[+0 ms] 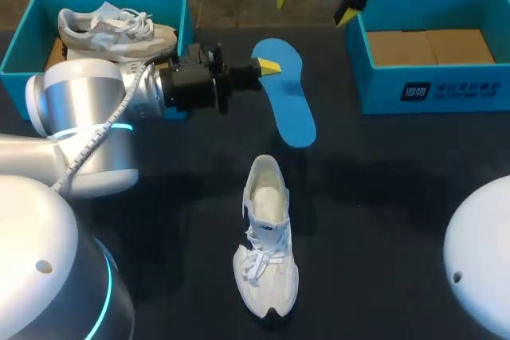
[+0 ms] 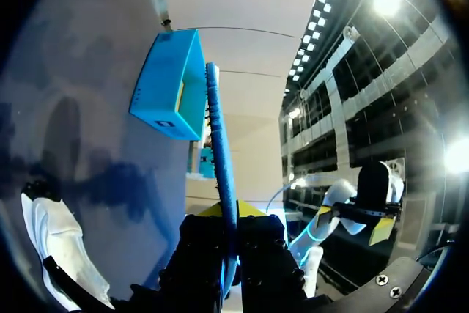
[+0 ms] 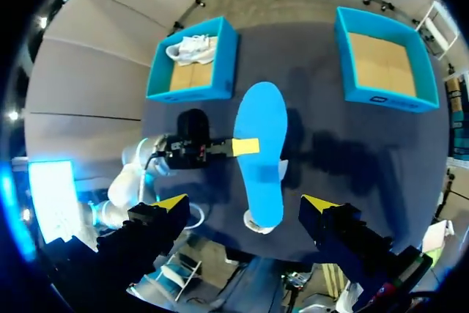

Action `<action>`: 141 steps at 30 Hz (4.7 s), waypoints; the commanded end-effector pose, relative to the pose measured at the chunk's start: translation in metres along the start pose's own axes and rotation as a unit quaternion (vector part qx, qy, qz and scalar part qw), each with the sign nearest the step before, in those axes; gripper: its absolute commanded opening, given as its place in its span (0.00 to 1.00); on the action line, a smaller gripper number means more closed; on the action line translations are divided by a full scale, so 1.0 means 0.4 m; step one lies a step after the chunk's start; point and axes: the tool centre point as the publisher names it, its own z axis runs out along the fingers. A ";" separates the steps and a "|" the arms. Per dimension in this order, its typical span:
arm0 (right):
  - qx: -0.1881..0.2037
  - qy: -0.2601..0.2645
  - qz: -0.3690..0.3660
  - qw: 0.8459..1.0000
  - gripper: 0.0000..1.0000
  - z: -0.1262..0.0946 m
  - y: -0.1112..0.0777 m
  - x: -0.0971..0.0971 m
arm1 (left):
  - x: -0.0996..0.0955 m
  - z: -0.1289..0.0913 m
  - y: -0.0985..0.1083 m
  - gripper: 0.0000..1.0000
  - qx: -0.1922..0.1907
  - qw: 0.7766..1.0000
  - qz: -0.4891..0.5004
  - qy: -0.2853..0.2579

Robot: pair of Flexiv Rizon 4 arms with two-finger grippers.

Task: Take the shoe out of the shoebox, open the shoe tongue, remove and reinsert the insole, then place the shoe into the shoebox

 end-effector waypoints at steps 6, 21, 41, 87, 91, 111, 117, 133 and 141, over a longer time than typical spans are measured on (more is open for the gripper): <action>-0.009 -0.123 0.001 0.992 1.00 0.015 -0.010 0.037 | 0.000 0.001 0.000 0.00 0.000 1.000 0.000 -0.001; -0.038 0.030 0.010 0.999 1.00 0.014 -0.035 0.012 | 0.000 0.001 0.000 0.00 0.000 1.000 0.000 -0.001; -0.012 0.382 0.052 0.923 1.00 0.045 -0.039 -0.143 | 0.000 0.001 0.000 0.00 0.000 1.000 0.000 -0.001; -0.010 0.582 0.025 0.812 1.00 0.130 0.000 -0.189 | 0.124 -0.084 -0.070 0.00 -0.037 0.729 0.669 0.140; -0.010 0.582 0.025 0.812 1.00 0.130 0.000 -0.189 | 0.124 -0.084 -0.070 0.00 -0.037 0.729 0.669 0.140; -0.010 0.582 0.025 0.812 1.00 0.130 0.000 -0.189 | 0.064 -0.111 -0.039 0.00 -0.050 0.483 0.846 0.220; -0.010 0.582 0.025 0.812 1.00 0.130 0.000 -0.189 | 0.068 -0.101 -0.025 0.00 -0.055 0.409 0.887 0.208; -0.010 0.582 0.025 0.812 1.00 0.130 0.000 -0.189 | 0.042 -0.090 -0.011 0.00 0.001 0.209 0.969 0.131; -0.010 0.582 0.025 0.812 1.00 0.130 0.000 -0.189 | 0.027 -0.071 0.001 0.00 -0.004 0.088 0.988 0.129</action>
